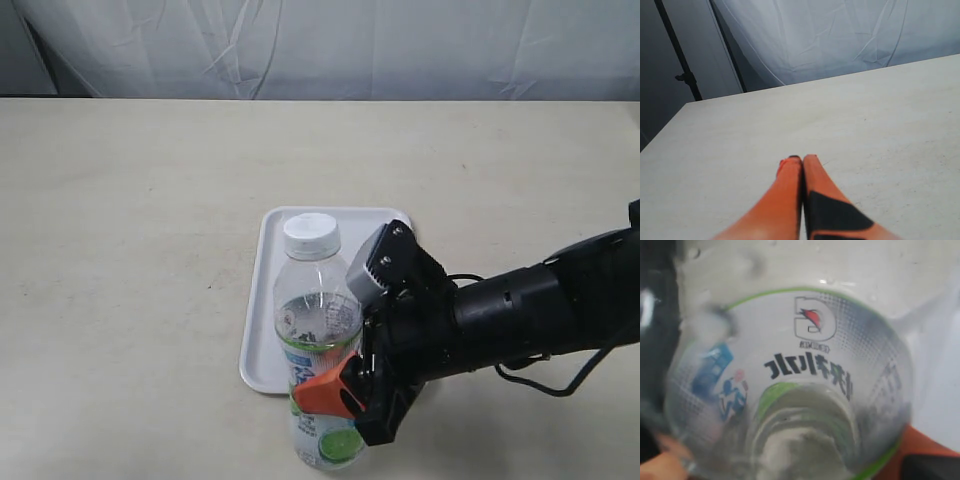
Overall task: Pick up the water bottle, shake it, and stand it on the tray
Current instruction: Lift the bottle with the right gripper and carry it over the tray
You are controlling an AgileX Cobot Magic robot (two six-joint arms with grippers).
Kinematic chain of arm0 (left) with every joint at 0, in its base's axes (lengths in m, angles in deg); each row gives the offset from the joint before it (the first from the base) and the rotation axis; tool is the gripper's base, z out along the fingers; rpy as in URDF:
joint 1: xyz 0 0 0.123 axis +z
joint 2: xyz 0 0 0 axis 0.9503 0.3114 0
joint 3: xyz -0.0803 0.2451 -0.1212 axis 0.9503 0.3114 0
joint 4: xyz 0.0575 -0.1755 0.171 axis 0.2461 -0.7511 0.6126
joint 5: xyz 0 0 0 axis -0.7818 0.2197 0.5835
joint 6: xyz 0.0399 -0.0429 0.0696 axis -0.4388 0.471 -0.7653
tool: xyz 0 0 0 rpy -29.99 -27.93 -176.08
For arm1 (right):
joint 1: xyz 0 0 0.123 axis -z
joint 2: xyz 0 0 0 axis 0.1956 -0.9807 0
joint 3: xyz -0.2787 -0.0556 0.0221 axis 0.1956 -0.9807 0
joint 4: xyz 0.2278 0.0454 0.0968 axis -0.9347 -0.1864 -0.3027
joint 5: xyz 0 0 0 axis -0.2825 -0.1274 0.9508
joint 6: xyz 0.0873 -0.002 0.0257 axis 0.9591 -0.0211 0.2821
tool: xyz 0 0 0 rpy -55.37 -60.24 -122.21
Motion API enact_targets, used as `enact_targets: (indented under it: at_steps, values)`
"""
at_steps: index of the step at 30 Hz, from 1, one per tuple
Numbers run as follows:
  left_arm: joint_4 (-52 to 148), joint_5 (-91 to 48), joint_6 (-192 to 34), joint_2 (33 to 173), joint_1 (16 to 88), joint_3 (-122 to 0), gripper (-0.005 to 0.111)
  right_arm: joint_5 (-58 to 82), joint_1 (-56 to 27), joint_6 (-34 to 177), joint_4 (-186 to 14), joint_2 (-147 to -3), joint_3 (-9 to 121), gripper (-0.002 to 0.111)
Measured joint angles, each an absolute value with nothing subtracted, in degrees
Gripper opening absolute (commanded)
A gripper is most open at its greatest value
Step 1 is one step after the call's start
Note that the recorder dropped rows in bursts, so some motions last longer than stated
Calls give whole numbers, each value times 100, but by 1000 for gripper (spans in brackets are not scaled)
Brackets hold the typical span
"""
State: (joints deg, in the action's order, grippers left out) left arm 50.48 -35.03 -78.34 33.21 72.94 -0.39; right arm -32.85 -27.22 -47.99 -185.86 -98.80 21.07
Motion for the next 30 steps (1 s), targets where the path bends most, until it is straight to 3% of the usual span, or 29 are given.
enact_targets:
  at_steps: [7,13,22,30]
  values:
    - [5048,-3503,-7834,3321,7294,-39,0,-3404,-2722,-4799,-18547,-9858,2107,-1]
    - [5048,-3503,-7834,3321,7294,-39,0,-3254,-2731,-4749,-18499,-9025,2136,-1]
    - [5048,-3503,-7834,3321,7294,-39,0,-862,-2767,-4568,-18502,-7608,3386,-1]
    - [5048,-3503,-7834,3321,7294,-39,0,-1210,-2767,-3623,-18564,-8986,3283,-1]
